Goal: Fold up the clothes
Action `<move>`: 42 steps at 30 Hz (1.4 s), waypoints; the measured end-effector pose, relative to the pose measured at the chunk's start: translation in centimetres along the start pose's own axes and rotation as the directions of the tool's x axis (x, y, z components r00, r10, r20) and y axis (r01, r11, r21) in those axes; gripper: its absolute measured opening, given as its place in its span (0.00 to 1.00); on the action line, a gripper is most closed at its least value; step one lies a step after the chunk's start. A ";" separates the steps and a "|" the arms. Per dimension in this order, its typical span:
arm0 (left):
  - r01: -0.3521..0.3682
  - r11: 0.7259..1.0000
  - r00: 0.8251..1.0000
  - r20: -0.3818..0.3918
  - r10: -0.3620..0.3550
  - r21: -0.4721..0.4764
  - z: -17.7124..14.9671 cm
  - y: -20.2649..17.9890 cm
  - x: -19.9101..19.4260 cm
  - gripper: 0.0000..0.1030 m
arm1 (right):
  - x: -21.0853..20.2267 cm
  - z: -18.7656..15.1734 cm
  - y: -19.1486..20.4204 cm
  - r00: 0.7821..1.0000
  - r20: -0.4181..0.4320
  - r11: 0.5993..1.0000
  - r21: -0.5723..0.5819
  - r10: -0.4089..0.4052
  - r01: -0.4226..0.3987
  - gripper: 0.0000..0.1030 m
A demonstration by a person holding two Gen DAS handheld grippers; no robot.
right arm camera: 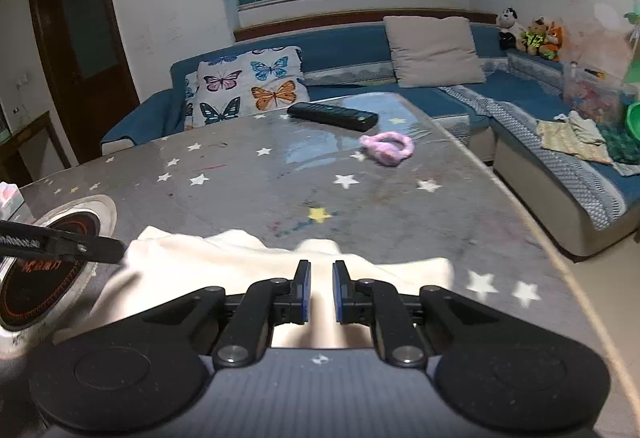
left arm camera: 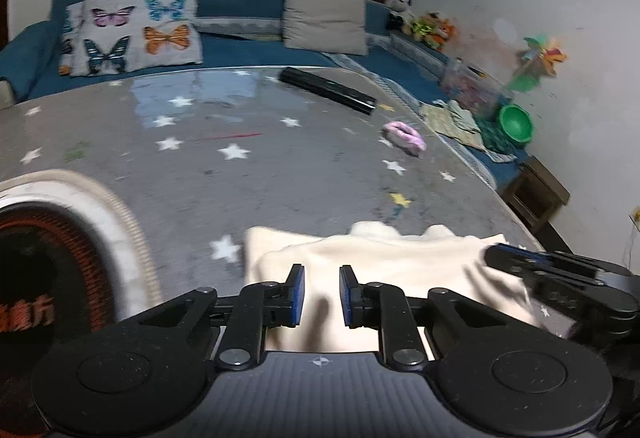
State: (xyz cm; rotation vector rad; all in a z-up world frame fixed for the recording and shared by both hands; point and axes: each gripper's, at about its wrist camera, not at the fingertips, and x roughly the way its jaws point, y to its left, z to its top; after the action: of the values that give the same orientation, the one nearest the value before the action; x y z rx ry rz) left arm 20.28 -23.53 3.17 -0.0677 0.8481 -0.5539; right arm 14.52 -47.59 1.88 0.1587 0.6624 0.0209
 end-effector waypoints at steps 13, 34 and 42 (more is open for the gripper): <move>0.038 0.995 0.999 -0.040 -0.034 0.095 0.6 -2.2 6.3 0.18 | 3.5 -0.4 0.9 0.999 -0.036 1.000 -0.020 -0.023 0.022 0.11; -0.024 0.988 0.999 -0.034 0.029 0.150 0.1 -3.2 4.9 0.27 | 1.3 -0.3 2.6 1.000 -0.021 0.998 -0.054 -0.019 0.018 0.28; -0.043 0.982 0.999 0.000 0.043 0.182 -1.6 -4.0 1.6 0.51 | -1.7 -2.0 3.7 1.000 -0.018 0.997 -0.073 -0.019 0.018 0.46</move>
State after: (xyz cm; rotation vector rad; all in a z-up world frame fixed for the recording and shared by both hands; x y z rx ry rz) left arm 18.24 -27.43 2.10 0.1188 0.7974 -0.5888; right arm 12.06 -43.74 1.98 0.0826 0.6811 0.0285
